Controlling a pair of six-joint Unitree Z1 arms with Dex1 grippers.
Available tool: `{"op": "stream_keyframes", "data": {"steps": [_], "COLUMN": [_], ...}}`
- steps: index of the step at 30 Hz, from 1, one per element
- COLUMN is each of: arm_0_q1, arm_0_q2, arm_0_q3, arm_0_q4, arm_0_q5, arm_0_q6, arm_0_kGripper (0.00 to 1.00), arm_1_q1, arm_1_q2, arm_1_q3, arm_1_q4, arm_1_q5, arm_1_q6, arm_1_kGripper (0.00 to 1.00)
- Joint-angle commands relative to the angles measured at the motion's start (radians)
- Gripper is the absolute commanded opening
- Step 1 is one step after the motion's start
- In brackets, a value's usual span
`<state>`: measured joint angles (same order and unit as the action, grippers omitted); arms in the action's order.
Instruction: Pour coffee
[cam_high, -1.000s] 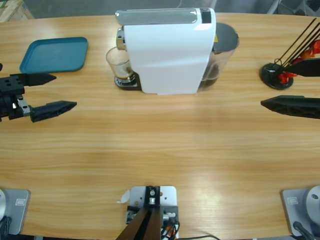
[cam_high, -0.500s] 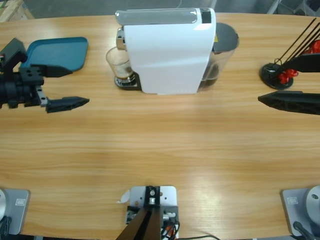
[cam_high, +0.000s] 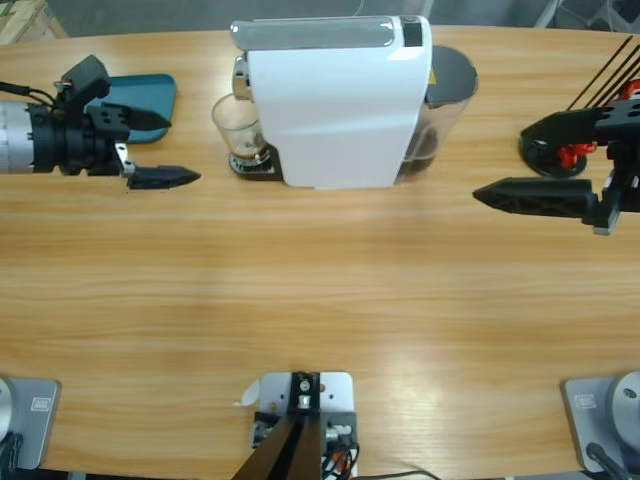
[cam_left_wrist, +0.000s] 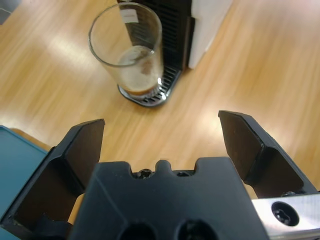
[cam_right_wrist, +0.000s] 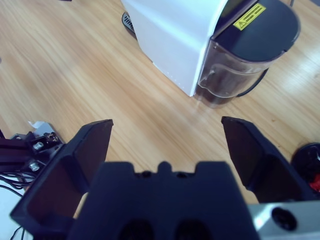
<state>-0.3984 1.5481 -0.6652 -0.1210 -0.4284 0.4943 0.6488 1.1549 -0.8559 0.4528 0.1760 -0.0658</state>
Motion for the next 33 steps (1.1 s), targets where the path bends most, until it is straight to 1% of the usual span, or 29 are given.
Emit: {"op": "stream_keyframes", "data": {"steps": [1,9,18,33], "arm_0_q1": [0.009,0.007,0.006,0.004], "arm_0_q2": [0.123,0.173,0.211,0.269], "arm_0_q3": [-0.024,-0.039,-0.059,-0.074], "arm_0_q4": [-0.087,-0.141,-0.158,-0.247], "arm_0_q5": [0.017,0.009,-0.05,-0.054], "arm_0_q6": [0.012,0.004,0.004,0.005], "arm_0_kGripper": [1.0,1.0,1.0,1.0], "arm_1_q1": [0.004,-0.005,-0.008,-0.008], "arm_1_q2": [0.037,0.069,0.091,0.09], "arm_1_q3": [0.044,0.044,0.043,0.029], "arm_1_q4": [-0.013,-0.029,-0.049,-0.049], "arm_1_q5": [0.022,0.036,0.045,0.054], "arm_1_q6": [0.014,0.012,0.012,0.012], "arm_1_kGripper": [1.0,1.0,1.0,1.0]}}
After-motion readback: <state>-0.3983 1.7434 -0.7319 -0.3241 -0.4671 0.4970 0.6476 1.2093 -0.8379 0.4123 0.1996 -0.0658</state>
